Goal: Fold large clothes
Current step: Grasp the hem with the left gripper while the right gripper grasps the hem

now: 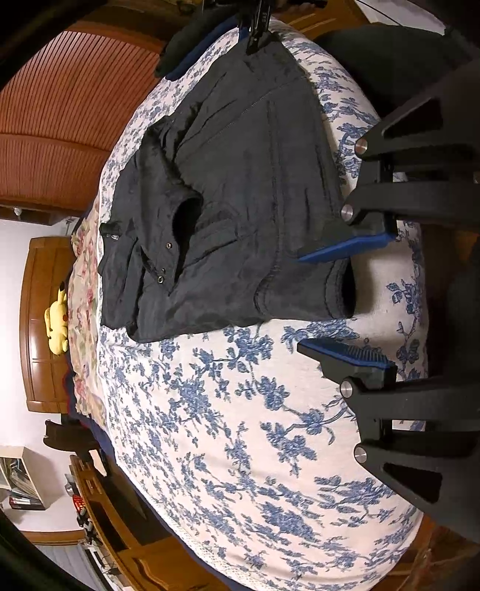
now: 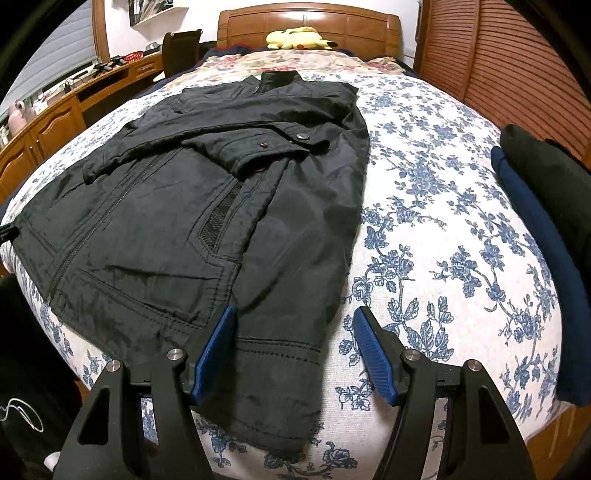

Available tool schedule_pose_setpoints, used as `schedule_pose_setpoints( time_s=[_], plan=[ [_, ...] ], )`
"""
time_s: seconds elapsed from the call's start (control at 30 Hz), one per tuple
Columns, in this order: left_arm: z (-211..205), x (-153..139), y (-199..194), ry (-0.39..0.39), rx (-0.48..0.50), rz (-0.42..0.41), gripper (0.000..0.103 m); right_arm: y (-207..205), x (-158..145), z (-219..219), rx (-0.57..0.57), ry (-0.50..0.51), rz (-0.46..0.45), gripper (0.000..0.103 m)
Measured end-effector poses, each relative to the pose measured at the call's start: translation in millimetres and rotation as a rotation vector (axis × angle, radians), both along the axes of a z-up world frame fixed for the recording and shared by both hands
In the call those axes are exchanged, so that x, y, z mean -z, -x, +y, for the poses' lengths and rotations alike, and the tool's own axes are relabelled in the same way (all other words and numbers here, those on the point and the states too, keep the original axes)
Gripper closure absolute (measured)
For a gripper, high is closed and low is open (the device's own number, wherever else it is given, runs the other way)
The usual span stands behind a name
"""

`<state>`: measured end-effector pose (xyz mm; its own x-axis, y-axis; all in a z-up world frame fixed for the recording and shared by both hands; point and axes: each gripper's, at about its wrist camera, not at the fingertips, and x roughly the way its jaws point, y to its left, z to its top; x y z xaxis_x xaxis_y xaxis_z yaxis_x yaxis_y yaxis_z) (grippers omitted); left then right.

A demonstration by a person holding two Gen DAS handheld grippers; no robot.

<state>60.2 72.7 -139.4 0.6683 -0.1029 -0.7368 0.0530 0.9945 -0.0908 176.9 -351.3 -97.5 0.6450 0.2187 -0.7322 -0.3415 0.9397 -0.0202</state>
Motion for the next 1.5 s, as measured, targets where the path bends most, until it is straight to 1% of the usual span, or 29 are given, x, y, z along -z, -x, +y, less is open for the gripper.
schedule_pose_setpoints(
  time_s=[0.1, 0.13, 0.2, 0.27, 0.47, 0.63, 0.67, 0.7, 0.77, 0.8, 0.83, 0.87, 0.93, 0.97, 1.1, 1.2, 1.33, 1.43, 1.5],
  plan=[
    [1.0, 4.7, 3.5, 0.024, 0.002, 0.006, 0.059, 1.2, -0.7, 1.0, -0.009, -0.002, 0.006, 0.035],
    [1.1, 5.6, 5.3, 0.031, 0.003, 0.004, 0.059, 1.7, -0.6, 1.4, -0.019, -0.004, 0.009, 0.038],
    [1.2, 5.4, 7.4, 0.045, 0.003, 0.001, 0.059, 1.4, -0.7, 0.3, -0.025, -0.013, 0.014, 0.041],
    [0.8, 4.7, 8.3, 0.060, 0.007, 0.002, 0.059, -0.6, -0.4, -1.7, -0.028, -0.025, 0.021, 0.041],
    [-1.8, 3.4, 8.9, 0.066, 0.013, 0.000, 0.068, -0.2, 1.6, 0.5, -0.026, -0.019, 0.013, 0.041],
    [-1.2, 1.4, 9.7, 0.072, 0.012, -0.003, 0.068, 0.3, 3.2, 0.8, -0.027, -0.014, 0.008, 0.041],
    [-1.2, 1.4, 9.7, 0.072, 0.013, -0.004, 0.070, 0.8, 3.4, 1.4, -0.027, -0.013, 0.007, 0.041],
    [-1.3, 1.4, 9.6, 0.071, 0.015, -0.004, 0.079, 1.1, 3.5, 1.8, -0.027, -0.013, 0.007, 0.041],
    [-2.2, 0.0, 9.9, 0.067, 0.019, -0.012, 0.088, 1.4, 3.4, 2.2, -0.033, -0.013, 0.007, 0.042],
    [-3.7, -2.4, 10.3, 0.067, 0.028, -0.018, 0.091, 1.6, 2.6, 2.6, -0.047, -0.025, 0.012, 0.049],
    [-5.2, -5.3, 10.7, 0.064, 0.031, -0.026, 0.092, 2.0, 1.7, 3.3, -0.065, -0.037, 0.017, 0.060],
    [-5.9, -8.1, 10.2, 0.063, 0.033, -0.032, 0.094, 2.1, 0.4, 4.8, -0.073, -0.029, 0.020, 0.064],
    [-7.7, -17.3, 11.2, 0.066, 0.040, -0.056, 0.097, 2.7, -4.7, 8.2, -0.100, -0.020, 0.020, 0.087],
    [-8.9, -24.4, 12.5, 0.066, 0.046, -0.077, 0.097, 2.2, -8.4, 7.6, -0.108, -0.030, 0.018, 0.091],
    [-9.8, -52.2, 14.6, 0.076, 0.062, -0.141, 0.098, 0.7, -24.7, -0.9, -0.114, -0.099, 0.001, 0.095],
    [-12.2, -74.5, 18.1, 0.066, 0.070, -0.192, 0.098, 6.9, -43.5, -6.9, -0.112, -0.138, -0.046, 0.096],
    [-12.5, -102.2, 26.4, 0.057, 0.074, -0.250, 0.098, 17.0, -76.4, -14.0, -0.111, -0.200, -0.109, 0.097],
    [-8.6, -124.0, 39.1, 0.065, 0.081, -0.296, 0.099, 33.5, -102.2, -19.3, -0.118, -0.211, -0.167, 0.097],
    [-7.0, -138.9, 49.0, 0.058, 0.082, -0.326, 0.099, 52.5, -118.2, -21.8, -0.109, -0.192, -0.226, 0.097]
  ],
)
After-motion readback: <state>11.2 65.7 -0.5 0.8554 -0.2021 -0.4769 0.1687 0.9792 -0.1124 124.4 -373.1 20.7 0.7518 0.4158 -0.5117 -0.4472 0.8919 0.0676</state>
